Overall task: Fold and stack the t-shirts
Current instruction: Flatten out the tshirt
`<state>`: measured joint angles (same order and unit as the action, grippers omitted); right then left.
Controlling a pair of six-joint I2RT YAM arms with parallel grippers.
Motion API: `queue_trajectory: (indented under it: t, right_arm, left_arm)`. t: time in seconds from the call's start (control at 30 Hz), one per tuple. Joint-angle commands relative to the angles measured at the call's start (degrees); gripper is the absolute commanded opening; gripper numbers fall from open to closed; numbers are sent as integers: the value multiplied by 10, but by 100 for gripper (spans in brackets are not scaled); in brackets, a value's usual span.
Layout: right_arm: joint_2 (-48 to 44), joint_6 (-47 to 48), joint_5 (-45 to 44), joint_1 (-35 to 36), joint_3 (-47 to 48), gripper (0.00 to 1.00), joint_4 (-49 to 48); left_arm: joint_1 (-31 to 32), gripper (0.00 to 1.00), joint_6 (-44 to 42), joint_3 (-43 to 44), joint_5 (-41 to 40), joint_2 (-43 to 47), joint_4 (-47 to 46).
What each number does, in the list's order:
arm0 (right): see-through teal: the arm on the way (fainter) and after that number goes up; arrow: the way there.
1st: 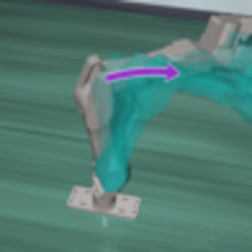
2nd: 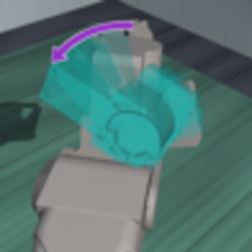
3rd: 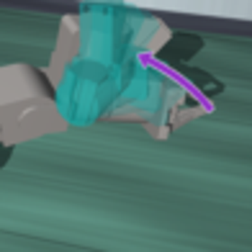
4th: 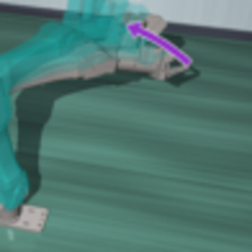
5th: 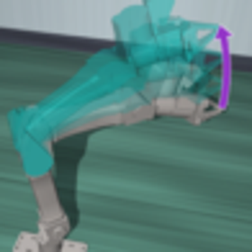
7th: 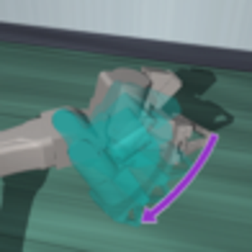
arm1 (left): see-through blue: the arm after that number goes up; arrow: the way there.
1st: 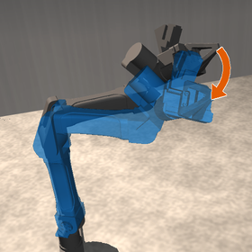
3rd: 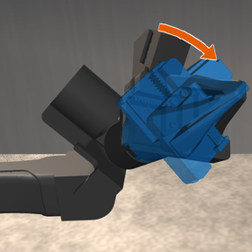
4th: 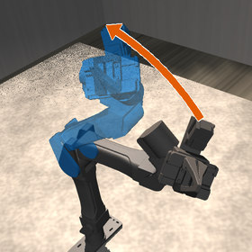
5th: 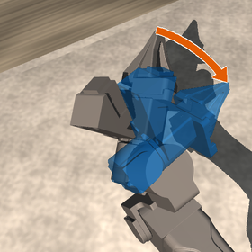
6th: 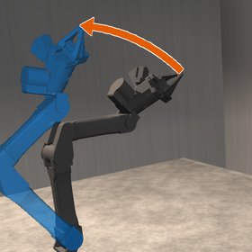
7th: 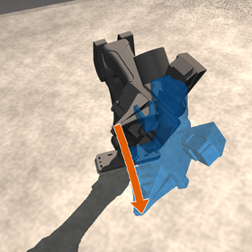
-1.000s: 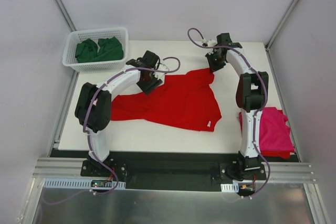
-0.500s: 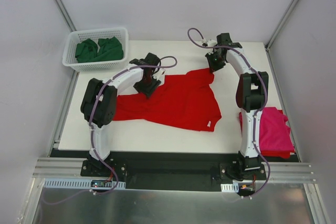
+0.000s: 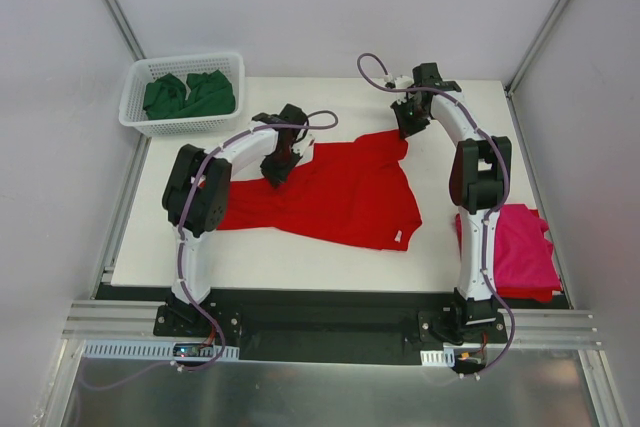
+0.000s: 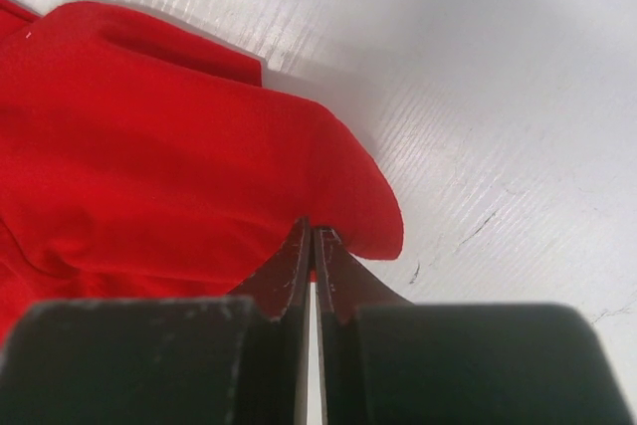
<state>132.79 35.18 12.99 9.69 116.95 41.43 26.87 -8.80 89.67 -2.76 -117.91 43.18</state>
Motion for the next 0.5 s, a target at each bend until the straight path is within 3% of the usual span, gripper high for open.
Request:
queue_trajectory:
  t: [0.0, 0.2, 0.47]
  right_arm:
    - [-32, 0, 16, 5, 6, 1, 7]
    - [-39, -1, 11, 5, 2, 1, 4]
    - [-98, 1, -11, 4, 21, 1, 5]
  left_arm:
    - [-6, 0, 4, 17, 9, 11, 15]
    - [-4, 0, -1, 13, -4, 53, 13]
    - [-5, 0, -82, 10, -158, 239, -35]
